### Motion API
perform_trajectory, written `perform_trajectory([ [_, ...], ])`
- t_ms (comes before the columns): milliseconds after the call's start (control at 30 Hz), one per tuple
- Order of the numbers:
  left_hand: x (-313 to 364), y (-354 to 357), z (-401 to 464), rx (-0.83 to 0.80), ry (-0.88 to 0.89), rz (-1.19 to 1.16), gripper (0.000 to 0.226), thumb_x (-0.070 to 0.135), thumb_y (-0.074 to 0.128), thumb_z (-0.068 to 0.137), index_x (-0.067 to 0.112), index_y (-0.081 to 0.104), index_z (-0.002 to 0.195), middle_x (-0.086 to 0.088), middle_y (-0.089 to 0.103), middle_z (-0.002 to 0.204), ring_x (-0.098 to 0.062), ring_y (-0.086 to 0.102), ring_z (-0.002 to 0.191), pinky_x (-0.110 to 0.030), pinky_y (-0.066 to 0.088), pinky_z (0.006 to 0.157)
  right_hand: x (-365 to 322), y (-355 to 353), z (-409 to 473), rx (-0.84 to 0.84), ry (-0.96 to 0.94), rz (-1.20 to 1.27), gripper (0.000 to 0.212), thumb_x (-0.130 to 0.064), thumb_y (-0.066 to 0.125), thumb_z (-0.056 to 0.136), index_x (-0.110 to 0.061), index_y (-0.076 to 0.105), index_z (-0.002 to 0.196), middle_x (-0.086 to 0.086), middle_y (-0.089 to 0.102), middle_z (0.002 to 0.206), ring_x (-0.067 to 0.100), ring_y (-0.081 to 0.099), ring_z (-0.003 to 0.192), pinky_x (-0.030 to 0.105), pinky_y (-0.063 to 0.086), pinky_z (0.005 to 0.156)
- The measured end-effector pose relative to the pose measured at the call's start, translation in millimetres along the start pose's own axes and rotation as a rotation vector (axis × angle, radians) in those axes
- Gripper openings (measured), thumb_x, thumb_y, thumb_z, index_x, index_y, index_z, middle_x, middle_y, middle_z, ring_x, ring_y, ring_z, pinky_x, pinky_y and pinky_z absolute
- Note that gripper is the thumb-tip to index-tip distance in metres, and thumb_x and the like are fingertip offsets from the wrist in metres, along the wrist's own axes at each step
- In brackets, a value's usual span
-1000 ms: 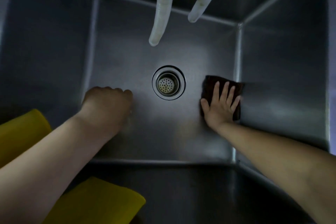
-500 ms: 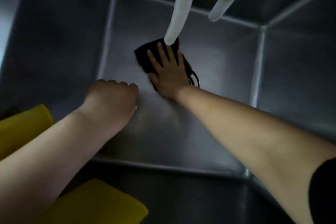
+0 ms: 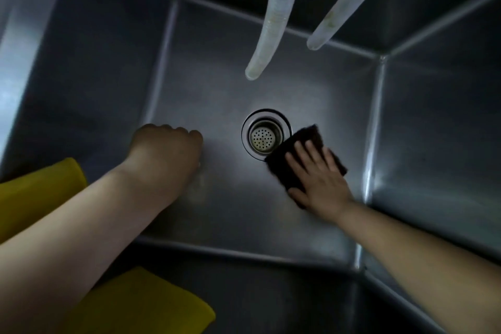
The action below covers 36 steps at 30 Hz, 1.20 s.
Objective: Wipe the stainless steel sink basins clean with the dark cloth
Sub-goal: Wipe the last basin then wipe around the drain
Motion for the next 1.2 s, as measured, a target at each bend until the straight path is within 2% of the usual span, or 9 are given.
perform_trajectory([
  [133, -2.7, 0.9, 1.6, -0.015, -0.014, -0.020, 0.023, 0.039, 0.038, 0.096, 0.020, 0.046, 0.107, 0.003, 0.057, 0.101, -0.020, 0.059, 0.091, -0.030, 0.029, 0.065, 21.4, -12.7, 52.5, 0.037, 0.289, 0.098, 0.074, -0.057, 0.028, 0.088, -0.024, 0.007, 0.151, 0.006, 0.003, 0.159, 0.023, -0.006, 0.146, 0.044, -0.005, 0.115],
  [267, -4.4, 0.0, 3.9, -0.048, 0.000, -0.055, 0.021, 0.036, 0.037, 0.097, 0.019, 0.045, 0.107, 0.001, 0.056, 0.101, -0.020, 0.057, 0.090, -0.031, 0.026, 0.064, 26.4, -36.8, 122.4, 0.101, 0.369, 0.174, 0.069, -0.054, 0.027, 0.092, -0.028, 0.003, 0.151, 0.006, -0.001, 0.159, 0.025, -0.009, 0.145, 0.046, -0.007, 0.115],
  [433, -4.7, 0.2, 4.2, -0.113, 0.002, -0.093, 0.014, 0.032, 0.039, 0.097, 0.020, 0.042, 0.103, 0.001, 0.041, 0.084, -0.020, 0.045, 0.075, -0.030, 0.023, 0.058, -16.7, -56.7, 177.4, 0.108, 0.202, 0.118, 0.065, -0.054, 0.020, 0.094, -0.029, -0.001, 0.150, 0.006, -0.008, 0.159, 0.027, -0.013, 0.145, 0.051, -0.008, 0.114],
  [567, -5.8, 2.5, 5.1, -0.100, -0.076, -0.147, 0.016, 0.022, 0.042, 0.093, 0.016, 0.050, 0.106, 0.000, 0.044, 0.084, -0.021, 0.047, 0.079, -0.030, 0.032, 0.066, -74.5, -65.6, 194.1, 0.149, -0.031, 0.112, 0.064, -0.053, 0.026, 0.095, -0.029, 0.004, 0.150, 0.008, -0.001, 0.159, 0.030, -0.007, 0.145, 0.053, -0.003, 0.114],
  [700, -4.9, 0.5, 6.8, -0.129, -0.049, -0.140, 0.017, 0.029, 0.042, 0.095, 0.019, 0.046, 0.108, 0.002, 0.037, 0.081, -0.017, 0.038, 0.072, -0.030, 0.027, 0.063, -99.5, -72.8, 225.9, 0.148, -0.126, 0.084, 0.065, -0.058, 0.025, 0.094, -0.032, 0.006, 0.150, 0.004, 0.001, 0.159, 0.028, -0.007, 0.145, 0.052, -0.004, 0.114],
  [767, -5.5, -1.7, 6.4, -0.145, -0.026, -0.114, 0.019, 0.033, 0.040, 0.096, 0.021, 0.042, 0.110, 0.003, 0.036, 0.083, -0.016, 0.034, 0.070, -0.031, 0.023, 0.061, -90.6, -80.2, 245.7, 0.157, -0.096, 0.098, 0.066, -0.060, 0.025, 0.093, -0.034, 0.006, 0.150, 0.001, 0.001, 0.160, 0.027, -0.007, 0.145, 0.049, -0.007, 0.113],
  [967, -6.4, -1.9, 3.5, -0.171, -0.030, -0.110, 0.019, 0.033, 0.042, 0.096, 0.020, 0.042, 0.110, 0.002, 0.053, 0.103, -0.017, 0.037, 0.075, -0.031, 0.025, 0.064, -32.7, -91.7, 262.7, 0.185, 0.075, 0.154, 0.070, -0.061, 0.022, 0.090, -0.032, 0.003, 0.151, 0.003, 0.003, 0.160, 0.026, -0.003, 0.146, 0.049, -0.002, 0.115],
  [1100, -6.1, 0.5, 3.5, -0.160, -0.009, -0.081, 0.024, 0.038, 0.041, 0.096, 0.020, 0.042, 0.111, 0.002, 0.055, 0.107, -0.019, 0.054, 0.091, -0.032, 0.027, 0.066, 2.4, -85.1, 243.7, 0.199, 0.173, 0.153, 0.073, -0.061, 0.025, 0.090, -0.028, 0.003, 0.151, 0.002, -0.001, 0.160, 0.026, -0.006, 0.146, 0.049, -0.002, 0.116],
  [1200, -5.8, 1.5, 3.3, -0.148, 0.006, -0.098, 0.026, 0.040, 0.039, 0.096, 0.020, 0.041, 0.113, 0.002, 0.055, 0.107, -0.019, 0.055, 0.094, -0.031, 0.028, 0.067, 27.4, -75.0, 225.2, 0.177, 0.294, 0.143, 0.072, -0.064, 0.022, 0.089, -0.032, 0.000, 0.150, 0.000, -0.001, 0.160, 0.023, -0.005, 0.146, 0.048, -0.001, 0.117],
])
Point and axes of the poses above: each hand's wrist, its own z-axis towards the middle knuckle, its own y-axis out of the palm, x = y × z, the point moved 4 cm from there along z, towards the middle knuckle
